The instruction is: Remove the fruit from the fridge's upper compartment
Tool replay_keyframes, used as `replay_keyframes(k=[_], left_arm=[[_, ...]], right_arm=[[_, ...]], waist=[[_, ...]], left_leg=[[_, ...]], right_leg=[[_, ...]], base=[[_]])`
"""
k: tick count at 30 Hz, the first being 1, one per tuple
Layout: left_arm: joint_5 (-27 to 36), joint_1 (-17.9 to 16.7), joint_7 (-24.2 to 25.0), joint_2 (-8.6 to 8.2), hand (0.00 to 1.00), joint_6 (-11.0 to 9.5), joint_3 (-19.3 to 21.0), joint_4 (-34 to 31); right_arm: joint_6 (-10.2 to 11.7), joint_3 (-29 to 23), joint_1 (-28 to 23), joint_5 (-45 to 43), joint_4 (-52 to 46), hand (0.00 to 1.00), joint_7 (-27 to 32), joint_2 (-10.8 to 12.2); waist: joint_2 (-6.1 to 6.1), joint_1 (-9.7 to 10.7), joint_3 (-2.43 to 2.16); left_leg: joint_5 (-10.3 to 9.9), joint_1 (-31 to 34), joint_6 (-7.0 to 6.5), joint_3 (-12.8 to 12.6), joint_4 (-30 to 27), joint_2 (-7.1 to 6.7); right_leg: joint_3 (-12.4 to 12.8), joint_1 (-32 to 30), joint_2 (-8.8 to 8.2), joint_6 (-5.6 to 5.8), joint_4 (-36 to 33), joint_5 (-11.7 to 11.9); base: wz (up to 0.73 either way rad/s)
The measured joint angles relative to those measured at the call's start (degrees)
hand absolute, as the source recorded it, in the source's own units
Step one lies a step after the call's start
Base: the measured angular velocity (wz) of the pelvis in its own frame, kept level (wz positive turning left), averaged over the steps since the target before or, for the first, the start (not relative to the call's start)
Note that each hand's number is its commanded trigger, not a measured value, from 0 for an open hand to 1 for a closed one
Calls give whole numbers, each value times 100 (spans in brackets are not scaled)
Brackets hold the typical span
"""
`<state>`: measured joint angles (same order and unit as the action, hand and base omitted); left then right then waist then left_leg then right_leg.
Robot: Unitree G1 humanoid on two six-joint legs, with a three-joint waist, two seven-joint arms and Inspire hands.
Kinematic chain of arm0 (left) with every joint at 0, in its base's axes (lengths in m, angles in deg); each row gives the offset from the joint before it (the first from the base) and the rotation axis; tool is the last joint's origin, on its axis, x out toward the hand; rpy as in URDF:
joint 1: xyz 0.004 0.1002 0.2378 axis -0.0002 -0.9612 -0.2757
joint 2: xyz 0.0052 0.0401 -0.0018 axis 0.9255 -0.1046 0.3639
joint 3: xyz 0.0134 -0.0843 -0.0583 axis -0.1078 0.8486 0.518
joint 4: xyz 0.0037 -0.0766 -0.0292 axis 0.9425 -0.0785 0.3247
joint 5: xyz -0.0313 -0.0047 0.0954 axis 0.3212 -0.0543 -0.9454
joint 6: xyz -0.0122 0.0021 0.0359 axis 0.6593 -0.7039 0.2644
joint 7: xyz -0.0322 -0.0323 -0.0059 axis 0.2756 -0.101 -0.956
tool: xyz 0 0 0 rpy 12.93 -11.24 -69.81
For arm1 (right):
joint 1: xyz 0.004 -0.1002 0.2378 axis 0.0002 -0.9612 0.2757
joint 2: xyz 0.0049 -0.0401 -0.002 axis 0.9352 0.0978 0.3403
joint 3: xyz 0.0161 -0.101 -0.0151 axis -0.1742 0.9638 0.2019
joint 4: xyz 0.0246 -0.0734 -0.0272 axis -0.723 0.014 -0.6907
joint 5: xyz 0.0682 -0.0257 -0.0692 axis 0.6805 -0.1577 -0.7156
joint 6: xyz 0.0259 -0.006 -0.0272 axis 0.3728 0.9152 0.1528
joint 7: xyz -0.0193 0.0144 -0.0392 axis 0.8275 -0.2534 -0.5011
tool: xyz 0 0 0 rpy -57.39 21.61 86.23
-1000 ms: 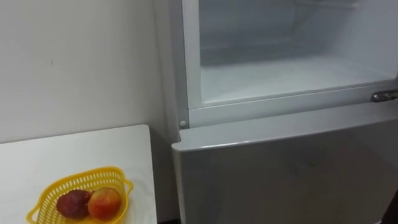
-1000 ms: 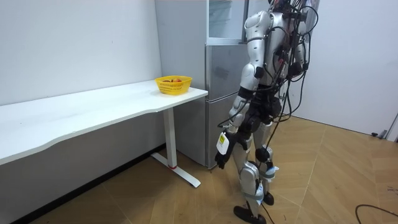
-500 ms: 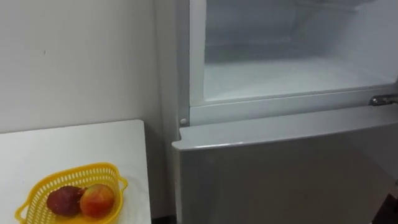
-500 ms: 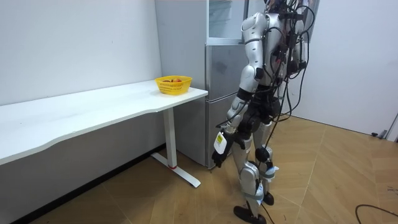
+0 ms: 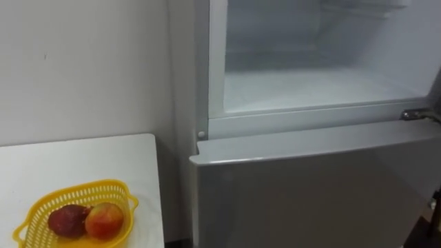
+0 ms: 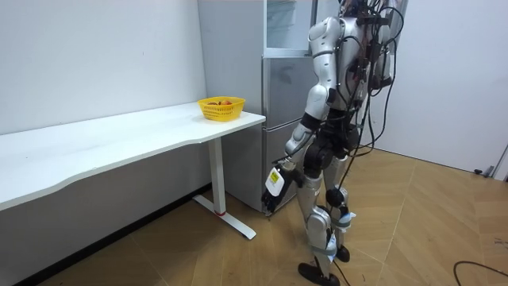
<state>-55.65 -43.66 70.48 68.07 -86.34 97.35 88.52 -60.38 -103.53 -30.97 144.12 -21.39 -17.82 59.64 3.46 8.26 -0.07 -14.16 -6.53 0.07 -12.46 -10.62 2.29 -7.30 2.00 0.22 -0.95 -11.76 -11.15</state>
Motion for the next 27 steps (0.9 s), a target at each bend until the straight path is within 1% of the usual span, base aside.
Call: replay_keyframes(k=[1, 3, 5, 7, 11, 22, 27], left_arm=[[7, -43, 3, 0, 0, 0, 88, -43], [8, -87, 3, 1, 0, 0, 181, -82], [11, -100, 2, 2, 0, 0, 211, -80], [7, -138, 0, -8, 0, 0, 212, -79], [7, -186, -13, -39, 0, 1, 211, -72], [6, -194, -22, -54, 0, 2, 209, -32], [3, -199, -21, -59, 0, 10, 209, -16]], right_arm=[[0, -69, 32, 167, -58, 0, -58, -62], [0, -135, 46, 327, -194, 0, -184, -113], [-1, -154, 165, 398, -200, 0, -339, -164], [-2, -158, 221, 439, -234, 0, -480, -170], [-2, -157, 228, 441, -375, 0, -693, -170], [-2, -157, 438, 508, -423, 0, -1145, -170], [-7, -152, 440, 532, -684, 0, -1256, -170]], waist=[[0, 8, 0], [5, 1, -4], [25, 7, -3], [60, -5, -21], [75, -41, -22], [48, -58, -32], [34, -64, -32]], left_leg=[[0, 11, 0, -1, -1, 0], [0, 40, 0, -4, -1, 0], [1, 90, 0, -10, -9, 1], [1, 93, 0, -11, -9, 1], [0, 98, 0, -10, -10, 0], [1, 89, 0, -11, -10, 3], [1, 81, 0, -10, -15, 3]], right_leg=[[6, -15, 1, -1, -6, 0], [31, -56, 2, -4, -18, -3], [46, -118, 2, -5, -86, -2], [31, -124, 1, -5, -91, -2], [28, -123, -2, -5, -86, -2], [20, -89, -3, -6, -84, -1], [18, -89, -4, -7, -96, 0]], base=[[0], [-2], [-2], [0], [0], [0], [0]])
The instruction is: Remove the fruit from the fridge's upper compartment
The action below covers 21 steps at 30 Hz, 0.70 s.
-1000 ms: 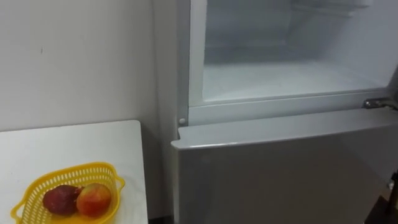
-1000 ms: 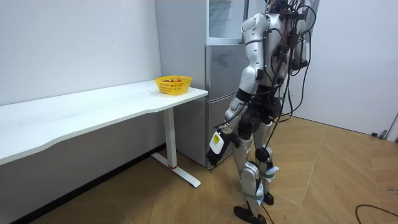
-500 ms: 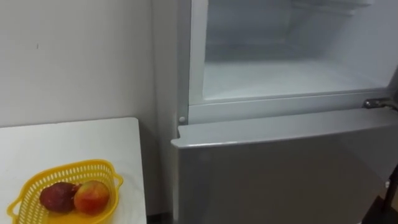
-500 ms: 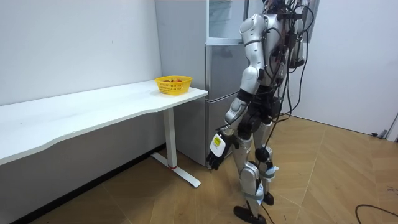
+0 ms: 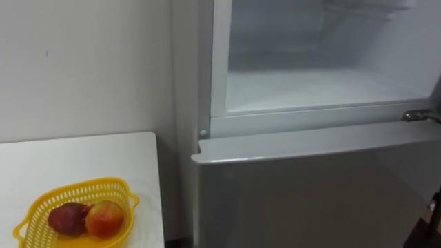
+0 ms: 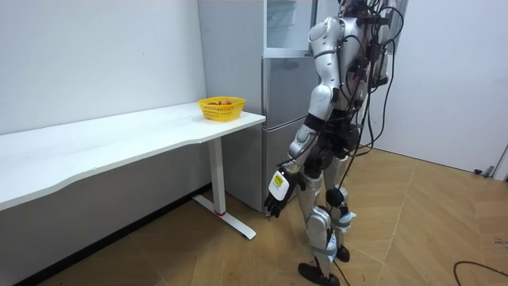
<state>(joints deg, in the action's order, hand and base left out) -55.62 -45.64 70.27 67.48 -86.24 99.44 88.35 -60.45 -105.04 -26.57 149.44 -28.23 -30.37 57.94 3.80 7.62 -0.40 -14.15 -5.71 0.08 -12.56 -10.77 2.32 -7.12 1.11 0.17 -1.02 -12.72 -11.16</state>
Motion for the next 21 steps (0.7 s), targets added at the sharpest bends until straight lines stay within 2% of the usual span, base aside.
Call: replay_keyframes(k=[11, 21], left_arm=[[-1, 9, 3, -1, 0, 0, 0, 50], [-50, 20, -24, -40, 0, -27, -1, 216]], right_arm=[[-71, 7, 18, -50, -138, 0, -137, 0], [-70, 360, 209, -729, -250, 0, -457, -5]], waist=[[20, -6, 14], [54, -54, 25]], left_leg=[[0, -30, 0, 17, 0, -1], [0, -78, 1, 13, -17, 2]], right_leg=[[-67, 89, -17, -3, 8, 2], [-77, 58, -19, -13, 2, -10]], base=[[1], [0]])
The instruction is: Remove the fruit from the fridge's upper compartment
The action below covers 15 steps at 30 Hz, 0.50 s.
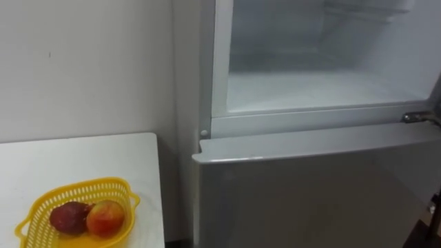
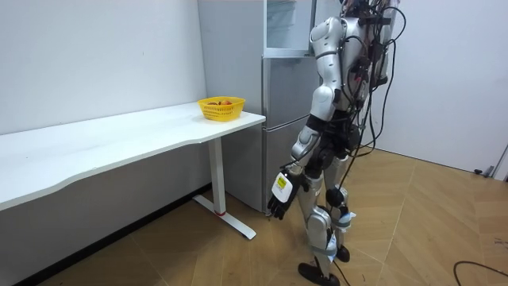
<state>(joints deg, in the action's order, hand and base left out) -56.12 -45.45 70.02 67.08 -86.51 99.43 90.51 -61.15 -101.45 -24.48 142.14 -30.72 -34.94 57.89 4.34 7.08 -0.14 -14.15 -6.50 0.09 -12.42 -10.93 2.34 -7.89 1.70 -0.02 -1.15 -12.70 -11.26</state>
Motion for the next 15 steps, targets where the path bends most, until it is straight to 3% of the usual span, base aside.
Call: replay_keyframes(k=[8, 15], left_arm=[[4, -5, 63, -20, 0, -9, -6, 169], [33, 38, 74, 25, 0, -14, -25, 187]], right_arm=[[-48, 173, 260, -1590, -97, 0, -326, -20], [-53, 623, 364, -2260, -104, 0, -346, -191]], waist=[[26, -182, -1], [199, -294, 28]], left_leg=[[3, -7, 5, 3, -3, 1], [7, -9, 12, 118, -59, 9]], right_leg=[[-10, -13, -5, -9, -31, -9], [-120, 125, -11, -21, 7, -2]], base=[[0], [9]])
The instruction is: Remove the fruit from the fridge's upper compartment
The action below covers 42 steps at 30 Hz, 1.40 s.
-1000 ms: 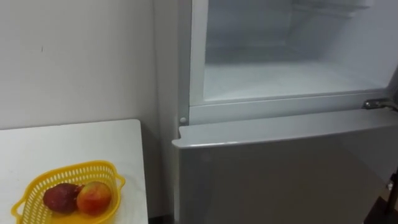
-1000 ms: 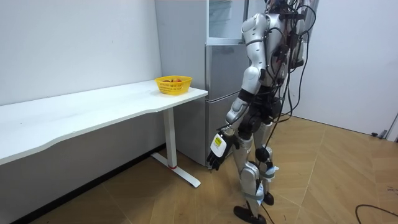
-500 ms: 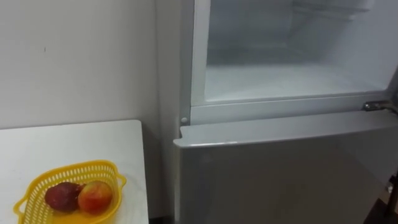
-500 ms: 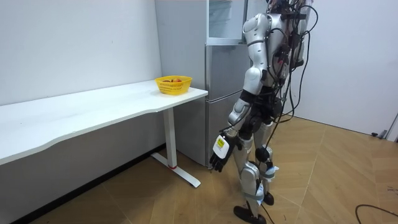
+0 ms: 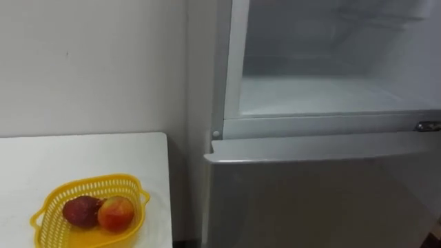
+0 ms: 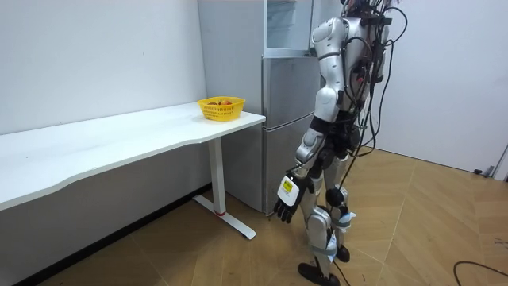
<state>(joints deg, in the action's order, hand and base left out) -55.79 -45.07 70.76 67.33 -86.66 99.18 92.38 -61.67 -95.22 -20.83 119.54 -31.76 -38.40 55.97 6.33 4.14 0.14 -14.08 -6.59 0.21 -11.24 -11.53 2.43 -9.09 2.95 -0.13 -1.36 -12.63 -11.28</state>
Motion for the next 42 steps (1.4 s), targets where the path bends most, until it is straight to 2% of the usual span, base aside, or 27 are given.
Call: replay_keyframes(k=[2, 4, 9, 13, 22, 28, 36, 42], left_arm=[[4, 35, 0, 0, 0, 0, 0, 0], [12, 86, 0, -1, 0, 0, 2, 27], [-14, 82, -2, -24, 0, 12, 16, 145], [23, 77, -61, -19, 0, 44, 14, 345], [20, 64, -47, -28, 0, 29, 27, 476], [20, 9, -27, -36, 0, 14, 112, 430], [20, -46, 37, -45, 0, -11, 273, 429], [-20, -55, 52, -31, 0, -93, 364, 430]], right_arm=[[-2, 124, 11, -142, -1, 0, -40, -9], [-21, 232, 26, -159, -30, 0, -173, -12], [-107, 365, 170, -309, -76, 0, -241, -12], [-130, 503, 216, -433, -132, 0, -211, -12], [1, 547, 215, -420, -120, 0, 27, -11], [65, 547, 215, -410, -99, 0, 240, -11], [46, 543, 215, -406, -100, 0, 254, -11], [25, 537, 216, -407, -100, 0, 368, -12]], waist=[[-7, -9, -3], [-25, -135, 14], [-53, -266, -13], [-83, -322, -3], [-47, -466, 12], [-47, -627, 9], [-23, -652, -8], [57, -655, -5]], left_leg=[[0, 10, 0, 59, -19, -9], [0, 57, 0, 75, -21, -13], [1, 111, -1, 203, -20, -31], [3, 95, 0, 261, -27, -30], [18, 177, -11, 431, -90, -72], [22, 187, -14, 460, -118, -79], [31, 179, -22, 514, -132, -96], [50, 131, -25, 497, -111, -105]], right_leg=[[-71, 0, -20, 1, 6, -1], [-103, 4, -30, 2, 5, 0], [-220, 20, -49, 3, -1, 0], [-333, 88, -71, 3, 19, 0], [-514, 112, -137, 12, 55, -22], [-524, 87, -164, 10, -3, -24], [-515, 78, -159, 4, -98, -27], [-500, 65, -146, 7, -92, -30]], base=[[16], [5], [11], [9], [7], [1], [1], [0]])
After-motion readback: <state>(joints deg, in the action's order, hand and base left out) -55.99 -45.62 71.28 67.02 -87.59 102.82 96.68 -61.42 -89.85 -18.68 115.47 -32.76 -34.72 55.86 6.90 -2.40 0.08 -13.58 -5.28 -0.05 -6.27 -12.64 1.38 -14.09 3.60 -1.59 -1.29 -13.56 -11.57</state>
